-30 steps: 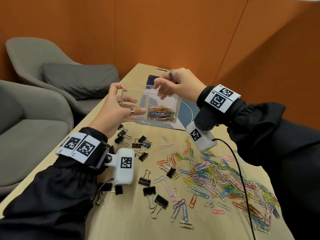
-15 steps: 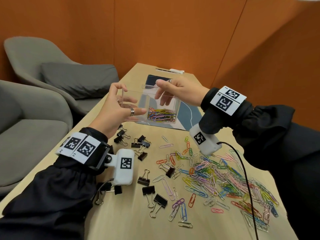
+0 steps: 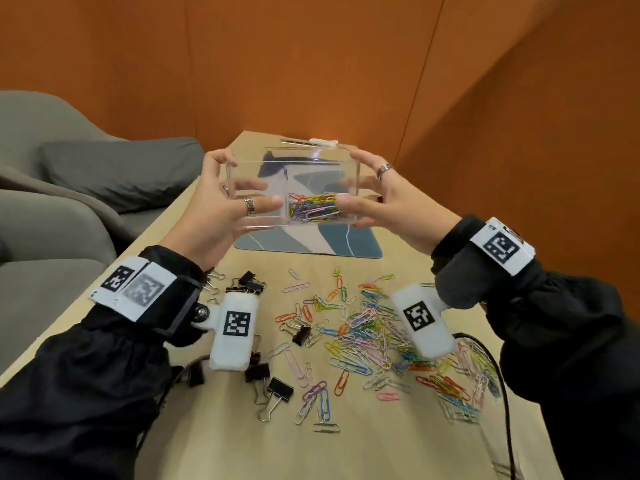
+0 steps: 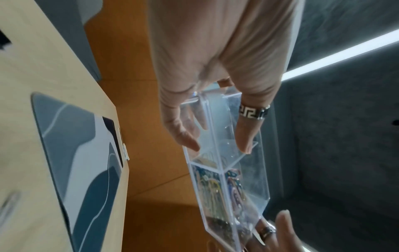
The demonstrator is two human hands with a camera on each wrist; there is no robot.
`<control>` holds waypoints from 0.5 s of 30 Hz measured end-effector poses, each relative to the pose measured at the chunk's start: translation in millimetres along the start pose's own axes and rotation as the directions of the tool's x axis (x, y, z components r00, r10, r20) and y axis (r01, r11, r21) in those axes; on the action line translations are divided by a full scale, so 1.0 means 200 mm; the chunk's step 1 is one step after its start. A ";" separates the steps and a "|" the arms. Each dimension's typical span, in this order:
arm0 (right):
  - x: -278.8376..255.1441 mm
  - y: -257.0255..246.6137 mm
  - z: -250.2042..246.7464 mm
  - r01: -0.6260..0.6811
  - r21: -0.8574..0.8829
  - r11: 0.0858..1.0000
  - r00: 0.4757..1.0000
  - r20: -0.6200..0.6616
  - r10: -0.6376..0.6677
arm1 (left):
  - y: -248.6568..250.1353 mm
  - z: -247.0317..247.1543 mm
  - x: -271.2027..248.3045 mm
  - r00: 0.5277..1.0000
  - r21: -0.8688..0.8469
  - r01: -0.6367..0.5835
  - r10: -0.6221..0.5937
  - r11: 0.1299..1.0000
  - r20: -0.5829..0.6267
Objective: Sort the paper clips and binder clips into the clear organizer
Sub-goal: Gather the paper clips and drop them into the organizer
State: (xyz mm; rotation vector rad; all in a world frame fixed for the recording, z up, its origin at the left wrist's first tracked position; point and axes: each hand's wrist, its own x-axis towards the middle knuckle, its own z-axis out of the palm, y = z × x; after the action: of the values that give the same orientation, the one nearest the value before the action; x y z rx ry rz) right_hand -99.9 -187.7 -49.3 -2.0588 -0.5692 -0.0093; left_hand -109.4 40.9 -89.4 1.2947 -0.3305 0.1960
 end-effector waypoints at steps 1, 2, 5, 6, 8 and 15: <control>-0.02 0.01 -0.03 -0.009 0.057 0.998 0.999 -0.037 0.011 | 0.01 0.04 0.01 1.000 0.001 0.001 -0.001 1.000 0.016; -0.04 0.02 -0.05 -0.021 0.123 0.992 0.997 -0.073 0.030 | 0.01 0.07 0.01 0.999 0.003 0.003 -0.003 1.000 0.032; -0.11 0.06 -0.15 -0.061 0.254 0.965 0.990 -0.108 0.091 | 0.02 0.22 0.02 0.994 0.005 0.024 -0.024 1.000 0.106; -0.14 0.07 -0.18 -0.065 0.263 0.963 0.990 -0.104 0.096 | 0.02 0.27 0.02 0.991 0.010 0.028 -0.029 1.000 0.131; -0.20 0.10 -0.23 -0.061 0.283 0.957 0.987 -0.124 0.100 | 0.01 0.36 0.02 0.985 0.014 0.055 -0.056 0.998 0.163; -0.40 0.26 -0.41 -0.089 0.263 0.961 0.937 -0.306 0.171 | -0.09 0.52 0.02 0.980 0.535 0.082 -0.166 0.841 0.110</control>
State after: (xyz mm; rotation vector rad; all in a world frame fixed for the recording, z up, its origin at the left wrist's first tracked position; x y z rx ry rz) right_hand -132.1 -308.4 -65.4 -1.7982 -0.2133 -0.1896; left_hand -113.4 -63.9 -79.3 1.8831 -0.3326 0.0759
